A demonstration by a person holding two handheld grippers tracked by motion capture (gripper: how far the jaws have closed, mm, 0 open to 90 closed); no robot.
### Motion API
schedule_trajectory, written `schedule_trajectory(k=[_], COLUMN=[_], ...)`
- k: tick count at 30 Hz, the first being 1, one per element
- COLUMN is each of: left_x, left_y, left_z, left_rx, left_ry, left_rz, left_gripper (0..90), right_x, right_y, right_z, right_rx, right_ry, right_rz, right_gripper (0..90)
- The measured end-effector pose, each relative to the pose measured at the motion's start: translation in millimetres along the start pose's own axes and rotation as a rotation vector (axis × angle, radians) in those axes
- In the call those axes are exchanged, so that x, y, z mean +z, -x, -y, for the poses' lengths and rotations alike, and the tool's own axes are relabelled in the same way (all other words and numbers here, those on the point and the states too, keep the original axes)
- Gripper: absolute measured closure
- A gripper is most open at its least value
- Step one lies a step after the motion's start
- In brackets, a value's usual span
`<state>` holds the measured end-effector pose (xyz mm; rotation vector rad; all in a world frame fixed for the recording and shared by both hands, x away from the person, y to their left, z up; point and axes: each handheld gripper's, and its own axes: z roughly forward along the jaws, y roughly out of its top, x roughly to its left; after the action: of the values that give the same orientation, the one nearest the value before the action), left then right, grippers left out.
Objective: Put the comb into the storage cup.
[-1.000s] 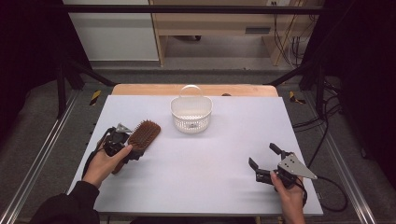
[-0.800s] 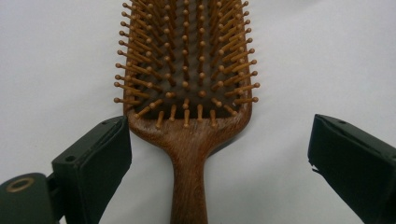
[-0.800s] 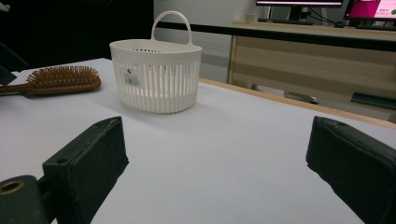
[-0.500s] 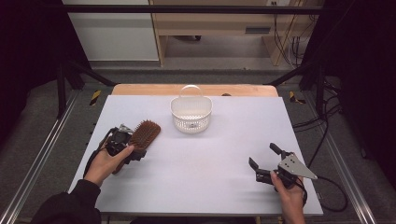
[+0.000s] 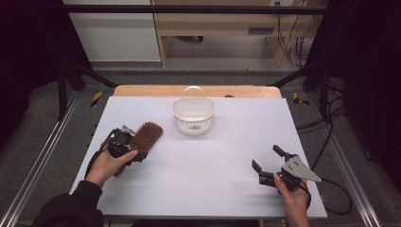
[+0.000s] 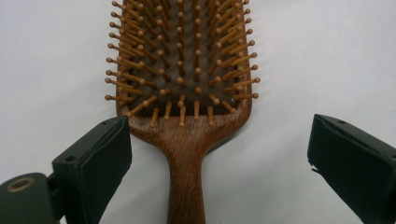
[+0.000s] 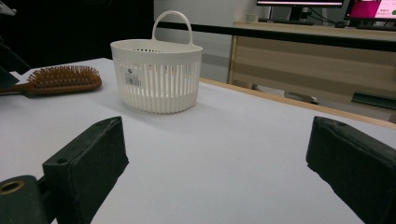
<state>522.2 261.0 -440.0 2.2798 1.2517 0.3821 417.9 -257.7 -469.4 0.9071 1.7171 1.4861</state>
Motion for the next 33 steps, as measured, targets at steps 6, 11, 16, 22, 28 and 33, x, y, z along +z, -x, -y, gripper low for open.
schedule_trajectory(k=[6,11,16,22,28,33], left_x=[1.6,2.3,3.7,6.0,4.9,3.6], left_y=[0.2,-0.7,-2.8,1.1,1.1,-0.8], left_z=[-3.0,-3.2,-3.1,-2.5,-4.3,-6.4], left_rx=[0.004,-0.004,-0.018,0.018,0.001,-0.005], left_ry=[-0.006,-0.007,-0.010,-0.041,-0.041,-0.048], left_rz=[0.001,-0.012,-0.009,0.000,0.005,0.008], left_gripper=[6.5,6.9,6.9,8.8,12.5,20.2], right_x=[1.1,0.5,0.7,0.7,0.6,0.2], right_y=[-0.2,0.1,0.3,-0.3,0.1,0.5], right_z=[0.4,0.4,0.3,0.4,0.3,0.2], right_rx=[0.000,0.002,0.000,0.001,0.001,0.002], right_ry=[-0.004,-0.002,-0.002,-0.003,-0.002,0.000], right_rz=[-0.002,0.001,0.003,0.000,0.000,0.002], right_gripper=[5.3,5.3,5.3,5.2,5.2,5.2])
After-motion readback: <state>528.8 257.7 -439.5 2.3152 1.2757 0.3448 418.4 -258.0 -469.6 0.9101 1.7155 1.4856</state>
